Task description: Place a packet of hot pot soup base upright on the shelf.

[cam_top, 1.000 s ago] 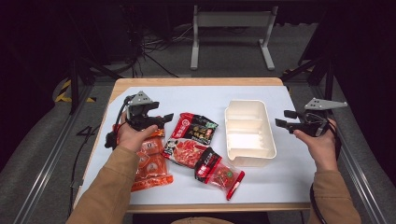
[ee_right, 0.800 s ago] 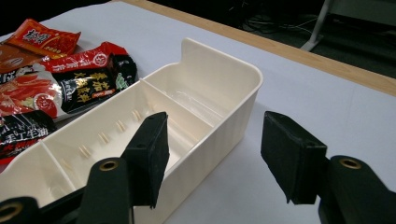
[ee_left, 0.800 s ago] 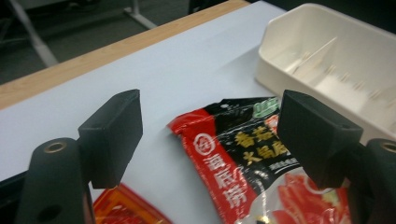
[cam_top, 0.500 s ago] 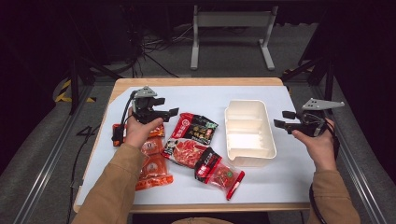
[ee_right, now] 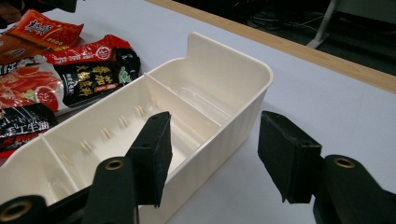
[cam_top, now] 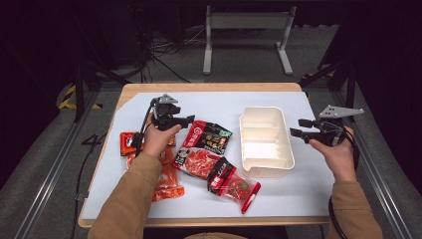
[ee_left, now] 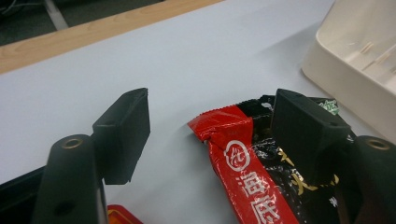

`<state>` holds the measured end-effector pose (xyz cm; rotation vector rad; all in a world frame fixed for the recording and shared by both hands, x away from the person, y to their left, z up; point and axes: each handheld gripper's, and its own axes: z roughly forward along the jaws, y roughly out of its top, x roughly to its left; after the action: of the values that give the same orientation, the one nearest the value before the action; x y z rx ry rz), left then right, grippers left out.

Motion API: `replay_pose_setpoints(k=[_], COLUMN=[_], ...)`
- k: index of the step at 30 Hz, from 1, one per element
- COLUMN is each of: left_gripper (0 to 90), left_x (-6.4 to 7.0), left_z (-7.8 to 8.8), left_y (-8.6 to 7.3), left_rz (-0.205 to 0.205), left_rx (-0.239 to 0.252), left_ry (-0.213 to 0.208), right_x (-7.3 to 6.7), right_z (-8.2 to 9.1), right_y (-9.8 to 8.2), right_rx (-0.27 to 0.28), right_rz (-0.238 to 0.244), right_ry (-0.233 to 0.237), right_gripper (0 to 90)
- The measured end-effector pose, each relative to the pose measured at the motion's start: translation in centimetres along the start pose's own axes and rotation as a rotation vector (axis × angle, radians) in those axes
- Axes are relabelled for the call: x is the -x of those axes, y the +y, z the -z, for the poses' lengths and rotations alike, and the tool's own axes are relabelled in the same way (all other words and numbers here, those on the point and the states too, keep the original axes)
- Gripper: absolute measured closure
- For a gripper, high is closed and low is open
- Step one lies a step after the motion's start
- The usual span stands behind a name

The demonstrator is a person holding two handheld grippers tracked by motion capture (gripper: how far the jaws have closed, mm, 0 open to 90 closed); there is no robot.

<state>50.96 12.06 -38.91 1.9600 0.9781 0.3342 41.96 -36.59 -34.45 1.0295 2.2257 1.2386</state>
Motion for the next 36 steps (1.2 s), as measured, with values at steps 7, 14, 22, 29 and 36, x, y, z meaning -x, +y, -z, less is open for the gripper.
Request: replay_pose_setpoints(k=[7, 14, 22, 29, 36], left_gripper=[31.0, 34.7, 35.6, 37.7, 42.9], left_x=[-0.1, -0.1, 0.4, 0.4, 0.2], left_z=[-1.5, -2.7, -3.5, -4.0, -4.6], left_y=[-0.5, -1.0, -1.2, -1.3, -1.6], left_rz=[-0.014, 0.001, -0.029, -0.016, -0.004], left_rx=[-0.063, -0.114, -0.166, -0.182, -0.219], left_ry=[-0.006, -0.032, -0.018, -0.030, -0.052], right_x=[0.1, 0.2, 0.3, 0.3, 0.3], right_z=[0.2, 0.4, 0.3, 0.4, 0.3], right_y=[-0.2, -0.4, -0.4, -0.4, -0.4], right_rx=[0.005, 0.011, 0.015, 0.024, 0.024], right_rz=[-0.012, -0.019, -0.016, -0.008, -0.013], right_ry=[-0.007, -0.010, -0.005, -0.002, -0.001], right_gripper=[44.7, 44.4, 43.9, 43.4, 43.0])
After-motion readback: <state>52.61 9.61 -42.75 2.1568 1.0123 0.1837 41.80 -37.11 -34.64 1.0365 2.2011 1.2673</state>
